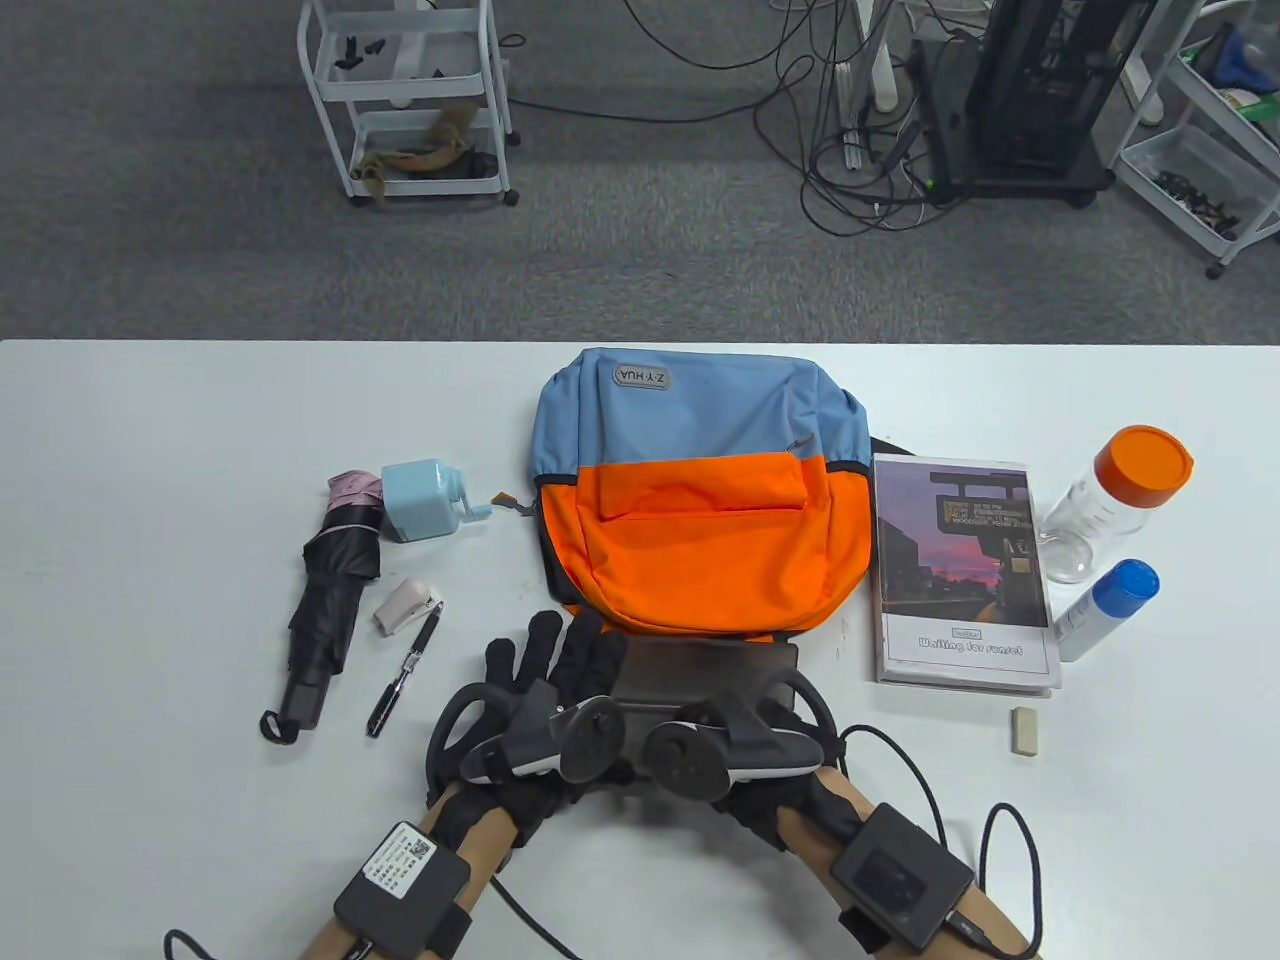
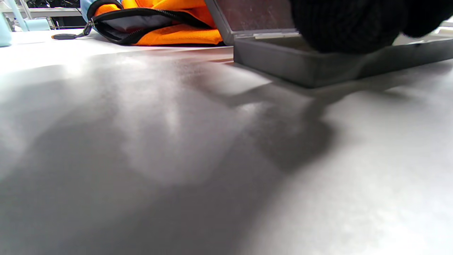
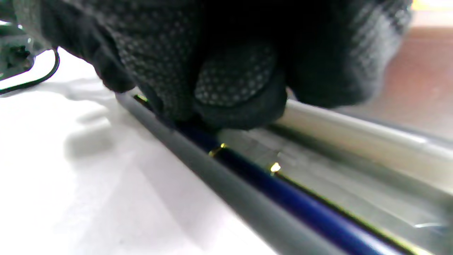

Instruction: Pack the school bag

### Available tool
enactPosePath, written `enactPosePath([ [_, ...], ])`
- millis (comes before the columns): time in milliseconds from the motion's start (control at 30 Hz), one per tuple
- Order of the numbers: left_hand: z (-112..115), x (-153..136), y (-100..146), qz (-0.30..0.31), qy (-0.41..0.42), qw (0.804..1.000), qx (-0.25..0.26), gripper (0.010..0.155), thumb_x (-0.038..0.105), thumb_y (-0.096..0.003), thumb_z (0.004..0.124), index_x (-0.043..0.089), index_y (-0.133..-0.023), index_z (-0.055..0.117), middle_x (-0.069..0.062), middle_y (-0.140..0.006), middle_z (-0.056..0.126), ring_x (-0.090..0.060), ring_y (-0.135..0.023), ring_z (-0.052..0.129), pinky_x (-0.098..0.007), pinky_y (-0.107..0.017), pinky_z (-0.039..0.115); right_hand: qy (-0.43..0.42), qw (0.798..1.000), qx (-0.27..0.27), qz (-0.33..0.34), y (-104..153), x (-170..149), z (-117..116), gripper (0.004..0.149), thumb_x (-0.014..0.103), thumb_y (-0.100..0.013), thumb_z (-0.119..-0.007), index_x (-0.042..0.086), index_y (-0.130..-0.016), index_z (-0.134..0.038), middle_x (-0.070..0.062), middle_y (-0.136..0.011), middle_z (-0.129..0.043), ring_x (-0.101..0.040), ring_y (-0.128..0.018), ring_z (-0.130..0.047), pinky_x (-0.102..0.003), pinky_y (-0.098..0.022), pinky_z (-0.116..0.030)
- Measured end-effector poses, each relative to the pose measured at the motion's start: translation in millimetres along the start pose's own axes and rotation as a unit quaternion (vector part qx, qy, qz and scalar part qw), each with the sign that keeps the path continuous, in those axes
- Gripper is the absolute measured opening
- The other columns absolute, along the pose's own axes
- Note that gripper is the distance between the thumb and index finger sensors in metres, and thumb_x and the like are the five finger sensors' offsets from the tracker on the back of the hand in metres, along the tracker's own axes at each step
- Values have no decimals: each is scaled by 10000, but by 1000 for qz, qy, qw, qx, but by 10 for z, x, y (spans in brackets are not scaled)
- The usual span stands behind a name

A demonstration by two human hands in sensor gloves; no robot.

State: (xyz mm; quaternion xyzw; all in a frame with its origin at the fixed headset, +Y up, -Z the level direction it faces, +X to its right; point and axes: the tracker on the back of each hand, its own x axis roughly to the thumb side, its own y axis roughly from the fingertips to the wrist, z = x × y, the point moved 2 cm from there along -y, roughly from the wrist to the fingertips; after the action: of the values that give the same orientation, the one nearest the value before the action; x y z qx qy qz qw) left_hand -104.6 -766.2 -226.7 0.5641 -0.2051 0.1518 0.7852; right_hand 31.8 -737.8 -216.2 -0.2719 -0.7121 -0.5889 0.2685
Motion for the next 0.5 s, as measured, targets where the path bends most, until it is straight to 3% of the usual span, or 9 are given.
enactPosePath([
  [100, 0, 1, 0, 0, 0, 1000, 0, 1124, 669, -484, 682, 98, -1184, 13, -307, -1267, 72, -680, -1100, 122, -910, -667, 292, -2, 1000, -21, -17, 140, -121, 152, 457, 269, -416, -963, 174, -862, -934, -102, -759, -1054, -183, -282, -1102, -375, -218, -1013],
  [300, 3, 0, -2, 0, 0, 1000, 0, 1124, 670, -483, 682, 98, -1184, 14, -305, -1268, 71, -678, -1101, 119, -909, -668, 290, 38, 995, -10, -92, 574, -595, 412, 467, 281, -418, -960, 174, -872, -928, -115, -781, -1043, -200, -300, -1103, -387, -232, -1010],
  [500, 5, 0, -1, -1, 2, 1000, 0, 1125, 667, -483, 686, 98, -1185, 15, -307, -1268, 70, -680, -1099, 119, -911, -667, 287, 96, 978, 53, -178, 972, -970, 439, 476, 300, -430, -950, 167, -886, -920, -134, -799, -1040, -198, -295, -1110, -381, -225, -1011],
])
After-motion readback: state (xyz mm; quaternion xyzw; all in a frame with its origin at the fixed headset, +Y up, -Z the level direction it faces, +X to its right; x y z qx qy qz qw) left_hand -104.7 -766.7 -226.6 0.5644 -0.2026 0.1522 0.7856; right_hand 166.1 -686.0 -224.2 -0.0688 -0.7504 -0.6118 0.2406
